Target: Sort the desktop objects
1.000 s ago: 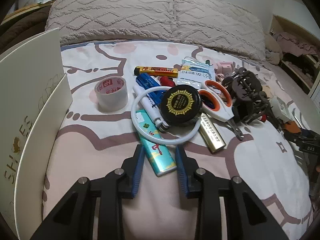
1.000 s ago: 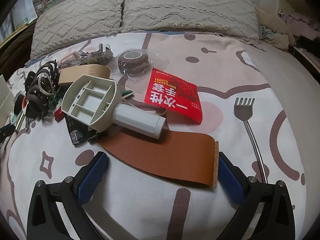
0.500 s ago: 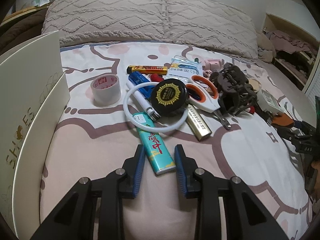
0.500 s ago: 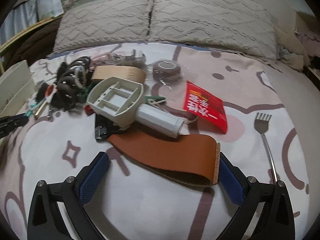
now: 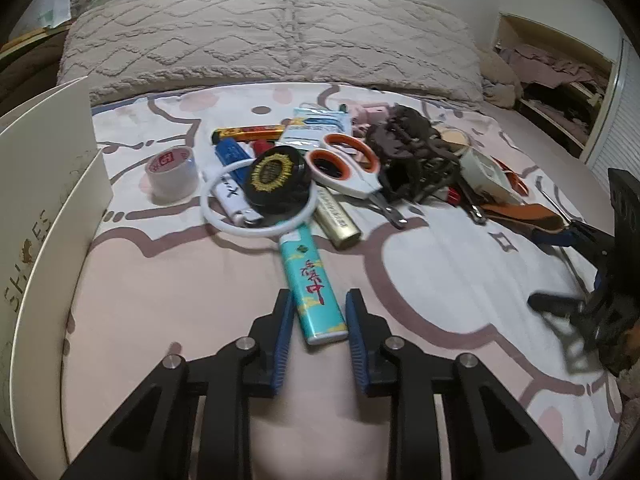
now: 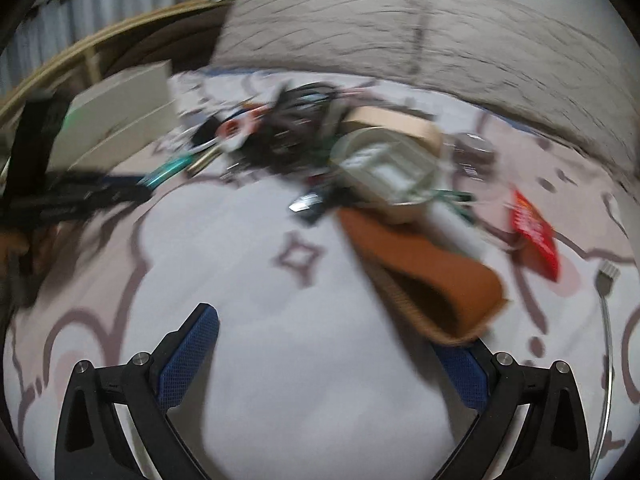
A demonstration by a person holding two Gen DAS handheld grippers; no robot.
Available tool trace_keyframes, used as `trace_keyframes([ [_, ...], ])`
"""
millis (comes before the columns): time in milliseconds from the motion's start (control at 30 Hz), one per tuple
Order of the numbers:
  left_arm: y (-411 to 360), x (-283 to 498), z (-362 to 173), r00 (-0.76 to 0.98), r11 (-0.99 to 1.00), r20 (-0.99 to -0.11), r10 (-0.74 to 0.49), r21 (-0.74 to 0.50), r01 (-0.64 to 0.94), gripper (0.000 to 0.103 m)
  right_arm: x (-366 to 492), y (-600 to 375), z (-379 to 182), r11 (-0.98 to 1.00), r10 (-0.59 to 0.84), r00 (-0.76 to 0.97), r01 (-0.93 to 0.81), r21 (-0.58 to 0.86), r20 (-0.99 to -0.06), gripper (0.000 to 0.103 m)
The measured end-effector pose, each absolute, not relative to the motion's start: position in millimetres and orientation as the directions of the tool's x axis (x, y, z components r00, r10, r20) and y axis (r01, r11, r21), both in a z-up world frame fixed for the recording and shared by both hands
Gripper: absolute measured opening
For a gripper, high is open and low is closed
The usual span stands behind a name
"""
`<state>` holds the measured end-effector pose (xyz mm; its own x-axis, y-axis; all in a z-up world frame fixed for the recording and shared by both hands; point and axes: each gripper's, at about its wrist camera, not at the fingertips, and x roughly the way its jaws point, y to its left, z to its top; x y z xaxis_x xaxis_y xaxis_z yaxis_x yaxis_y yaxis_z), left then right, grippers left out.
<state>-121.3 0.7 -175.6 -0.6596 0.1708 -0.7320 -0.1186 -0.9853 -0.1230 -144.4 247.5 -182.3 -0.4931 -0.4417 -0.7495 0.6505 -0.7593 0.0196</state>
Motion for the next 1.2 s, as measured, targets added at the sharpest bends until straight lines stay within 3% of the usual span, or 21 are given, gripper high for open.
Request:
trace_keyframes([
  [133,2,-117,-175,-0.656,-0.982,-0.731,0.188,-0.143,-0.121,0.025,-135,246,-179,-0.746,-0.454,-0.489,0.665,0.018,-0.745,0.103],
  [367,6,-110,-174,-0.641,-0.978,-0.739,0.207,-0.161,-0.131,0.025,-140,285,-165,-0.837,-0.443,-0.55,0.537,0.107,-0.708,0.103],
  [700,45,-86,-172,-0.595,-0.952,-0.754,0.278,-0.132,-0.278,0.025,-159,313,-167,-0.945,-0.247,-0.638,0.326,0.035,-0.729,0.103],
  [867,63,-64,-171,-0.529,-0.912,-0.77,0.355,-0.163,-0.375,0.025,-167,323,-162,-0.945,-0.264,-0.656,0.323,0.053,-0.707,0.103],
  [1000,63,-56,-171,-0.506,-0.914,-0.787,0.354,-0.176,-0.366,0.025,-176,319,-161,-0.941,-0.269,-0.658,0.335,0.046,-0.704,0.103],
  [1100,59,-55,-170,-0.487,-0.912,-0.791,0.371,-0.213,-0.349,0.041,-180,311,-160,-0.926,-0.296,-0.654,0.376,0.04,-0.696,0.103],
  [1167,62,-52,-169,-0.488,-0.914,-0.795,0.36,-0.196,-0.355,0.057,-181,305,-161,-0.912,-0.318,-0.645,0.409,0.038,-0.695,0.103],
  [1200,64,-50,-168,-0.495,-0.919,-0.801,0.338,-0.169,-0.355,0.061,-182,301,-162,-0.904,-0.325,-0.637,0.426,0.033,-0.699,0.103],
])
